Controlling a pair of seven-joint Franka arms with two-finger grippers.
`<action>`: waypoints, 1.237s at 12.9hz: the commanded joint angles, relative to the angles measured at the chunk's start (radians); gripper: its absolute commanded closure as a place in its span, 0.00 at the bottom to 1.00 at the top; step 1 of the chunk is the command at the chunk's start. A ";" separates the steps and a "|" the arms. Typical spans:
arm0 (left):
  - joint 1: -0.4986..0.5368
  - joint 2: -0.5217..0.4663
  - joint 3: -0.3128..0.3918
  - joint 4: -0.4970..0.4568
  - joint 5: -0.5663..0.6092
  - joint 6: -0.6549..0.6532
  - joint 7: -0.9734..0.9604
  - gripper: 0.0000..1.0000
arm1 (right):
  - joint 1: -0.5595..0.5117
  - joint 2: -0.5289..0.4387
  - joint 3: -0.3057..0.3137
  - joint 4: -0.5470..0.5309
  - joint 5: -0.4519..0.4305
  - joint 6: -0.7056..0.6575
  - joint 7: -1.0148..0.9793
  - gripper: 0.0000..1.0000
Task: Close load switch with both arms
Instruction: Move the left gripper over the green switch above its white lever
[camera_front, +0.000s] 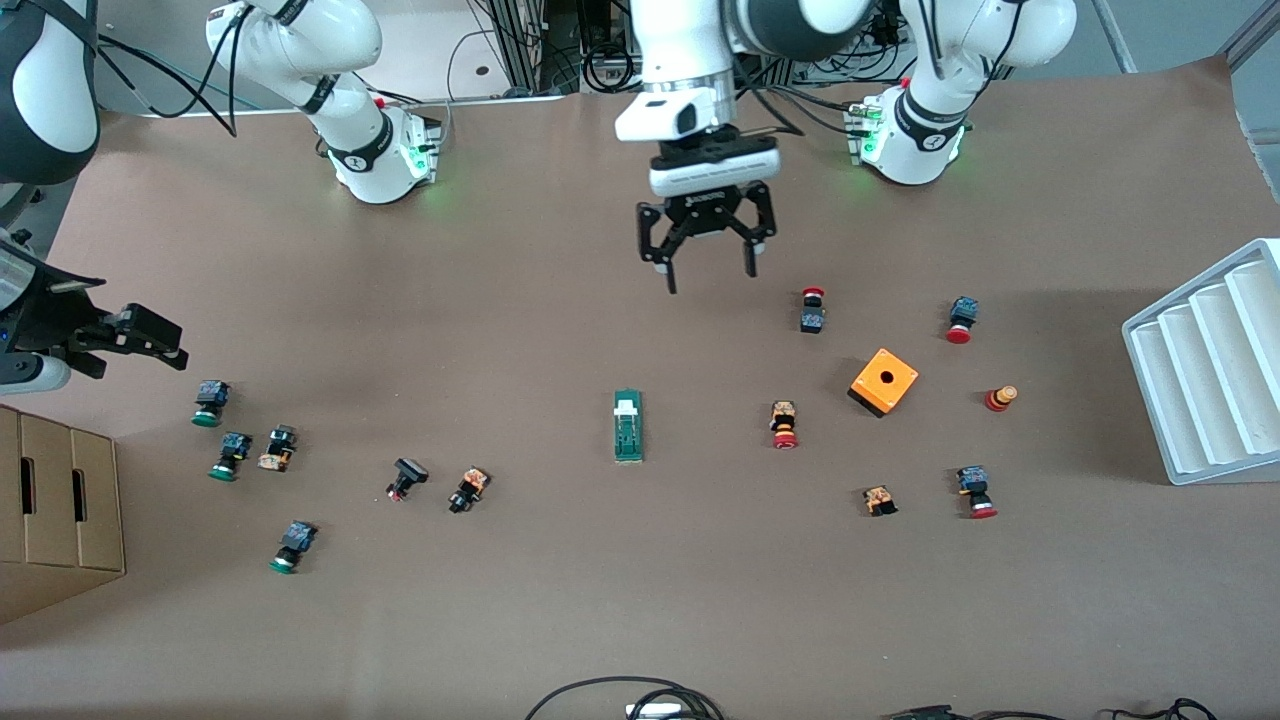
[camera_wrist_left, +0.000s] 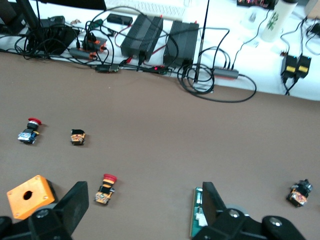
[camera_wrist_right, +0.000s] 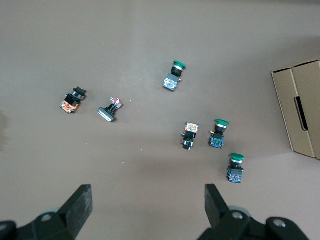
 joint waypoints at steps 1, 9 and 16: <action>-0.076 0.069 0.014 -0.008 0.172 0.014 -0.216 0.00 | -0.010 0.002 0.005 0.005 -0.005 0.010 -0.015 0.00; -0.168 0.353 0.014 -0.012 0.622 -0.018 -0.614 0.00 | -0.010 0.002 0.005 0.005 -0.004 0.010 -0.015 0.00; -0.173 0.555 -0.018 0.013 0.927 -0.129 -0.827 0.00 | -0.010 0.002 0.005 0.005 -0.005 0.010 -0.015 0.00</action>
